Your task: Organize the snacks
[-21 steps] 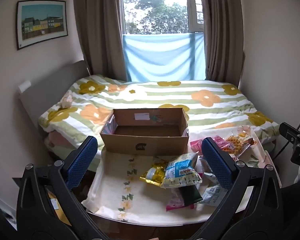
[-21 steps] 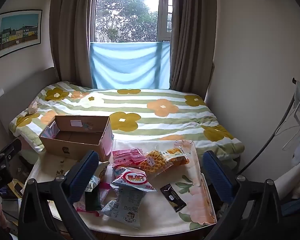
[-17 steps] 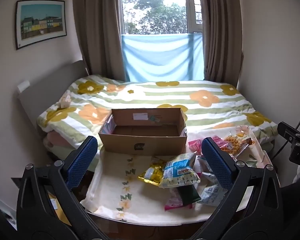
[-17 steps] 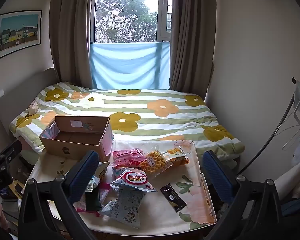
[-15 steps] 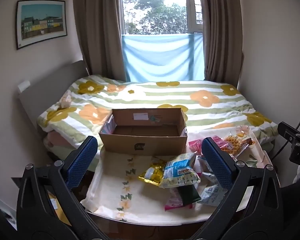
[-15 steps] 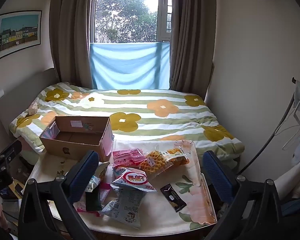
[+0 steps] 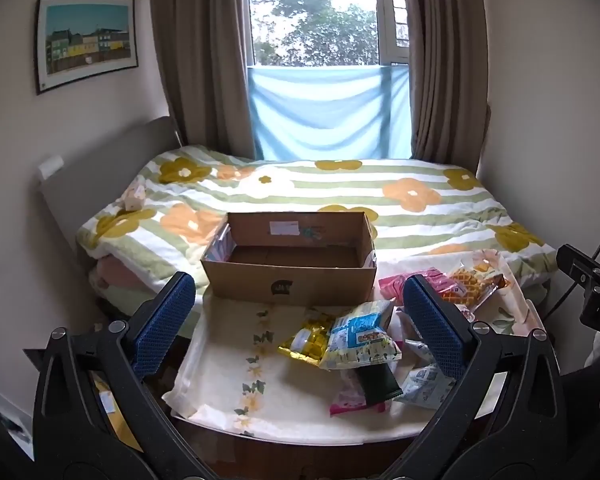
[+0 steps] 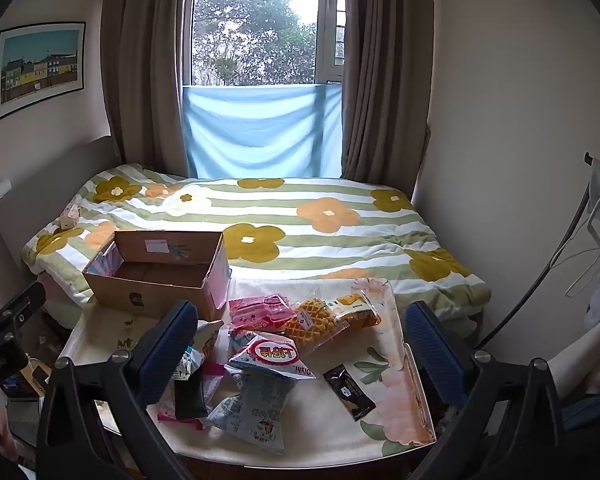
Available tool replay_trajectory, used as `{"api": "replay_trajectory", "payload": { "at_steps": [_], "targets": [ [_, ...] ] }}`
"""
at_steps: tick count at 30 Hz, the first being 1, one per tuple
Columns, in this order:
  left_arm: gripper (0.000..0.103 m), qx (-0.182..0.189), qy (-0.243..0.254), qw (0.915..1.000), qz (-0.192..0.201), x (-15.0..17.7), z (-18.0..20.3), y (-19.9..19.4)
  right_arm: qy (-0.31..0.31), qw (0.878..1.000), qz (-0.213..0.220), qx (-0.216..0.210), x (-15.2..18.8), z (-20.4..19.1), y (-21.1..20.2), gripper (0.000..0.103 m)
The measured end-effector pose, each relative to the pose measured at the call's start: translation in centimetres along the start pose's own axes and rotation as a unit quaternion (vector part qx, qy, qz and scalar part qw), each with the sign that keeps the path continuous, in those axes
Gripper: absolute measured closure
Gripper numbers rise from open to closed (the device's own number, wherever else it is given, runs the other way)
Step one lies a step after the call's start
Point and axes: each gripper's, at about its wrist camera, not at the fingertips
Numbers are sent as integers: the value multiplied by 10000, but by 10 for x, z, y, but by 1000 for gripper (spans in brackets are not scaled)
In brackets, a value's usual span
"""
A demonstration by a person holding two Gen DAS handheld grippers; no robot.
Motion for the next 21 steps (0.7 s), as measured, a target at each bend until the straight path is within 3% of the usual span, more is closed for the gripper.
{"api": "replay_trajectory", "payload": {
  "at_steps": [21],
  "targets": [
    [0,-6,-13,10000,-48,6,-1,-3,18,10000,17,18,3,-2,-4,0]
  ]
}}
Point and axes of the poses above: each gripper's, at about its wrist camera, not at the fingertips, and y roughly the way its jaws point, z to its right, x to its underside, and after that the axes turned 11 degrees about -y, right-handed
